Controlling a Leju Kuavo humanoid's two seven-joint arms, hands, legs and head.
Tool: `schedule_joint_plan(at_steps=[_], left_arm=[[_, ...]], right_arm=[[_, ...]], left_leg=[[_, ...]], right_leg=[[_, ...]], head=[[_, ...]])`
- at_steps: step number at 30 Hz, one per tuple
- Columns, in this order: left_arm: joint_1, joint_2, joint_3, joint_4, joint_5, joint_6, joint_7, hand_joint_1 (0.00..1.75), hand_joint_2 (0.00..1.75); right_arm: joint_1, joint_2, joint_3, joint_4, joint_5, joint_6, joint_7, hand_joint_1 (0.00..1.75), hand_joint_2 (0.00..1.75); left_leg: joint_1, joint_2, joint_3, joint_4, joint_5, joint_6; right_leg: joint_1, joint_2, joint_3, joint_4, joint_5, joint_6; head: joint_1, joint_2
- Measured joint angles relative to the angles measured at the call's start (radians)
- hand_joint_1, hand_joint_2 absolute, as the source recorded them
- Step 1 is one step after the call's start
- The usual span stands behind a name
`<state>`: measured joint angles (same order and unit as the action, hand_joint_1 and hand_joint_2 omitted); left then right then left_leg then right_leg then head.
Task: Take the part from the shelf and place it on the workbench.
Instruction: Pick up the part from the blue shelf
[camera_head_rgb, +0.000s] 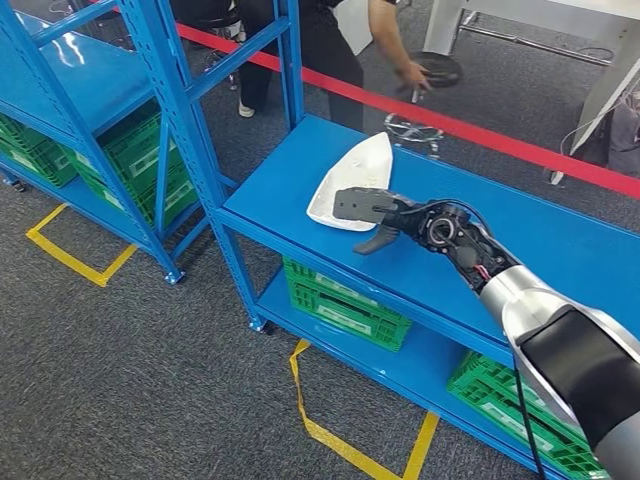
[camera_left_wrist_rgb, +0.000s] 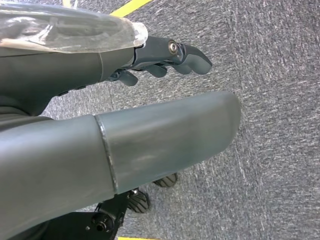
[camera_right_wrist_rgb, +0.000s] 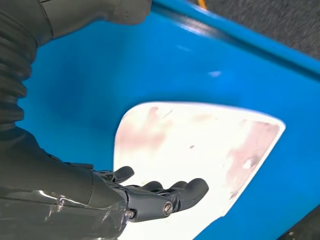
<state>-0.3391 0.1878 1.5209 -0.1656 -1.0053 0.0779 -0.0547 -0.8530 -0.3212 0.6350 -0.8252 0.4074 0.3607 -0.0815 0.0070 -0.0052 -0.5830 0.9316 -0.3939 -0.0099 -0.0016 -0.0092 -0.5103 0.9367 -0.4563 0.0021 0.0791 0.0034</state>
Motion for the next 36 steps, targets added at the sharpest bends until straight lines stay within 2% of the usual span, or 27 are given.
schedule_joint_plan(at_steps=[17, 36], left_arm=[[-0.019, -0.008, 0.0, 0.0, -0.021, 0.006, 0.002, 0.0, 0.0], [-0.037, -0.021, 0.0, 0.0, -0.04, 0.01, 0.013, 0.0, 0.0]], right_arm=[[-0.101, 0.012, 0.003, 0.247, 0.041, -0.034, -0.054, 0.0, 1.75], [-0.148, 0.072, 0.013, 0.373, 0.07, -0.063, -0.067, 0.0, 1.75]], left_leg=[[0.0, 0.0, 0.0, 0.0, 0.0, 0.0], [0.0, 0.0, 0.0, 0.0, 0.0, 0.0]], right_leg=[[0.0, -0.001, 0.0, 0.0, 0.0, 0.0], [0.0, -0.001, 0.0, 0.0, 0.0, 0.0]], head=[[0.0, 0.0], [0.0, 0.0]])
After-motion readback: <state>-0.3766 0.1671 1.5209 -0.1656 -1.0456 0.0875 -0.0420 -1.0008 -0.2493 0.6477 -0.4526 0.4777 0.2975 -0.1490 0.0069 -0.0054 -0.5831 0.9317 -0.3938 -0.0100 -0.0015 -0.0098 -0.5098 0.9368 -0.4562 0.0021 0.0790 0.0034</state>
